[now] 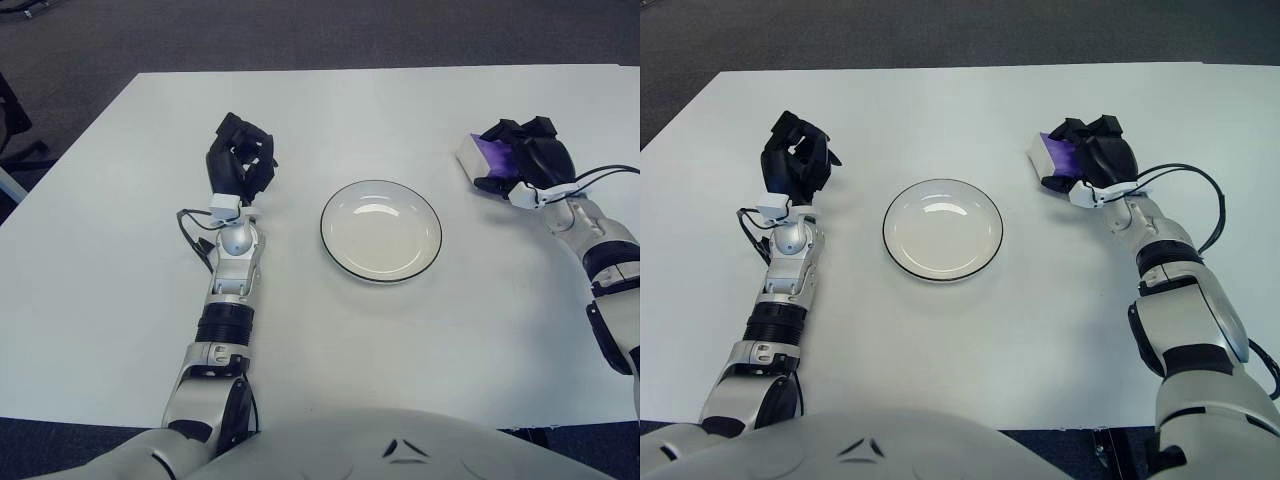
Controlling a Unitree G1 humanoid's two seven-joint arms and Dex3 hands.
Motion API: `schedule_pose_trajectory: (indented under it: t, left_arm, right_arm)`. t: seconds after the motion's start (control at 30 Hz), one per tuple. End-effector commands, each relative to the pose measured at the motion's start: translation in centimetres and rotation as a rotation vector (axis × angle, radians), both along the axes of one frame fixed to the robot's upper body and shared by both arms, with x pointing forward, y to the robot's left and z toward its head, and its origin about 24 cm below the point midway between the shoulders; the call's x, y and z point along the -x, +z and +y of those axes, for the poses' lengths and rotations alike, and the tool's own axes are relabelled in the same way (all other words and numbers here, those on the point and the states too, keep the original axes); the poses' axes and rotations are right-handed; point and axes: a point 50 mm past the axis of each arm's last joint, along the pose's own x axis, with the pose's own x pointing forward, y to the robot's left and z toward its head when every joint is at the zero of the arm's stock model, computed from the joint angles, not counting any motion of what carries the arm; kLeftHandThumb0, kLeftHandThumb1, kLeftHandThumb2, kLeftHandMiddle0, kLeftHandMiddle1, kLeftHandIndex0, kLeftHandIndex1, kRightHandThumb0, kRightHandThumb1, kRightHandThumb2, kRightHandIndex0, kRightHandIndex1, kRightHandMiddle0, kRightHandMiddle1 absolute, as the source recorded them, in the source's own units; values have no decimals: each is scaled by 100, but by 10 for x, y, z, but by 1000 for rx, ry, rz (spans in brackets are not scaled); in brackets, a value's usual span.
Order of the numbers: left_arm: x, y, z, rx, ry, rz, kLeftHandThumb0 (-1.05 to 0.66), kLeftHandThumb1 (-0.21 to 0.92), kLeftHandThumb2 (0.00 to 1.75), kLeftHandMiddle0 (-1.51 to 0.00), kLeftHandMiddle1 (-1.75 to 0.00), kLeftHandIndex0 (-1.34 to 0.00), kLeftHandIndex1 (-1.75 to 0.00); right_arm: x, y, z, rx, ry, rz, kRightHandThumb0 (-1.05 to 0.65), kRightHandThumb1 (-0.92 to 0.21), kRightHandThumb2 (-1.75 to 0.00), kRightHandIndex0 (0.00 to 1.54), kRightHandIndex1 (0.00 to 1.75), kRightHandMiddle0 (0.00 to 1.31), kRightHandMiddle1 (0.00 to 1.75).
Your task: Put the tissue paper into the plate.
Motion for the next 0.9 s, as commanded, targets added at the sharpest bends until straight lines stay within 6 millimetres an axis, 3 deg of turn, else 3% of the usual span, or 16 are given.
schedule_pose_trajectory:
  t: [0.0, 0.3, 0.6, 0.87]
  left_arm:
    - [54, -99, 8, 53, 79, 386, -26, 92, 34, -93, -175, -76, -175]
    - [52, -100, 8, 55, 77, 386, -26, 92, 34, -92, -175, -76, -175]
    - [52, -100, 9, 53, 76, 387, -25, 92, 34, -93, -175, -76, -175]
    - [51, -100, 8, 48, 74, 387, -25, 92, 34, -93, -175, -76, -175]
  right_arm:
    - [21, -30, -8, -13, 40, 113, 0, -27, -136, 57, 175, 50, 171]
    - [21, -23, -13, -54, 22, 90, 0, -25, -138, 59, 175, 52, 169]
    - [18, -9, -12, -96, 48, 44, 0, -33, -128, 54, 175, 48, 167]
    - [15, 7, -1, -263, 104, -40, 0, -38, -121, 51, 175, 48, 161]
